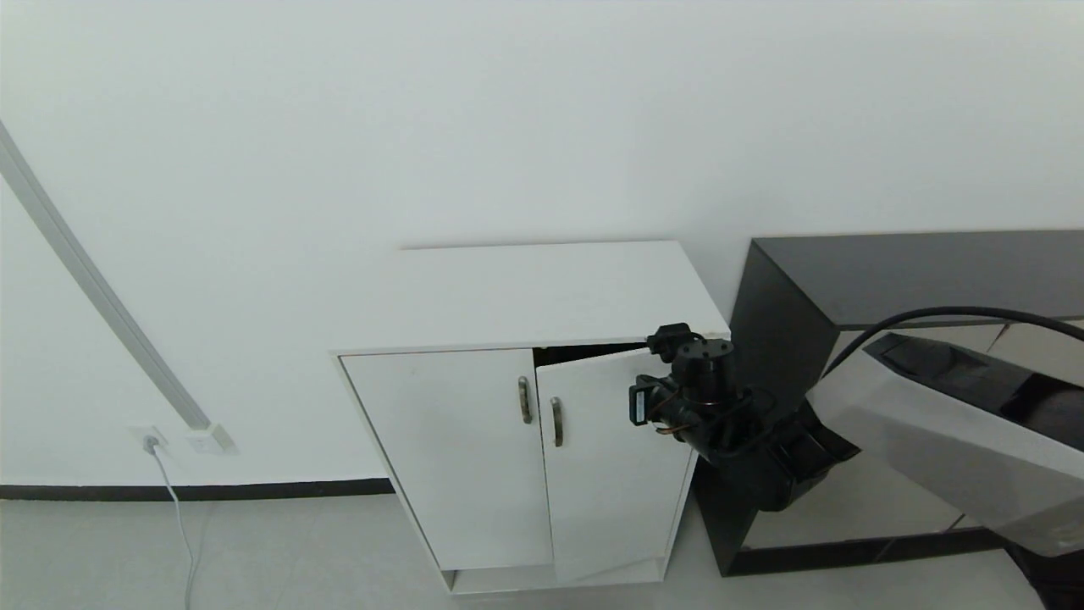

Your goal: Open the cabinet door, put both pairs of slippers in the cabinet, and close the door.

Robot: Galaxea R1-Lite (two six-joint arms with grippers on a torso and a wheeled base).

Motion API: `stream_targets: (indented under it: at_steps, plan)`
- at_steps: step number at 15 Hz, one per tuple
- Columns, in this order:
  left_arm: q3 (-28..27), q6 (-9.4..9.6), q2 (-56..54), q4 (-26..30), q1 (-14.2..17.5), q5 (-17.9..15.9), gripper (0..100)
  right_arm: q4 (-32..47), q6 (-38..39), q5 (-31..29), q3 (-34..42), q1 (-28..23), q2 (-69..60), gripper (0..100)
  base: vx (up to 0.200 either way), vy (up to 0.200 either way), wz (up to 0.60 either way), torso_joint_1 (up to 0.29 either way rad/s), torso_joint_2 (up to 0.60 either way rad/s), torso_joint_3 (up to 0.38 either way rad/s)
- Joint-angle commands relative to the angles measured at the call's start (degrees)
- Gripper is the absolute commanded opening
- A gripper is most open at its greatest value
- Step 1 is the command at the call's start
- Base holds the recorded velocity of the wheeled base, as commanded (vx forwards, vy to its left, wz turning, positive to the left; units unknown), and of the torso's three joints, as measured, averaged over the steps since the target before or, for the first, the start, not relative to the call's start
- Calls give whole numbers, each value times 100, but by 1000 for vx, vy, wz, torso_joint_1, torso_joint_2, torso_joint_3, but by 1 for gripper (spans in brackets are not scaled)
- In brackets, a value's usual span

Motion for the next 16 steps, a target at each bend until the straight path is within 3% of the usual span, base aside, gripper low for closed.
stream_targets:
  at_steps: [1, 16]
  plan:
    - [1, -2, 0, -1, 1, -1, 0, 5, -7, 3, -132, -25, 130, 0, 0, 0, 0, 0, 0, 0]
    - [1, -2, 0, -1, 1, -1, 0, 172, -16, 3, -686, -262, 323, 0, 0, 0, 0, 0, 0, 0]
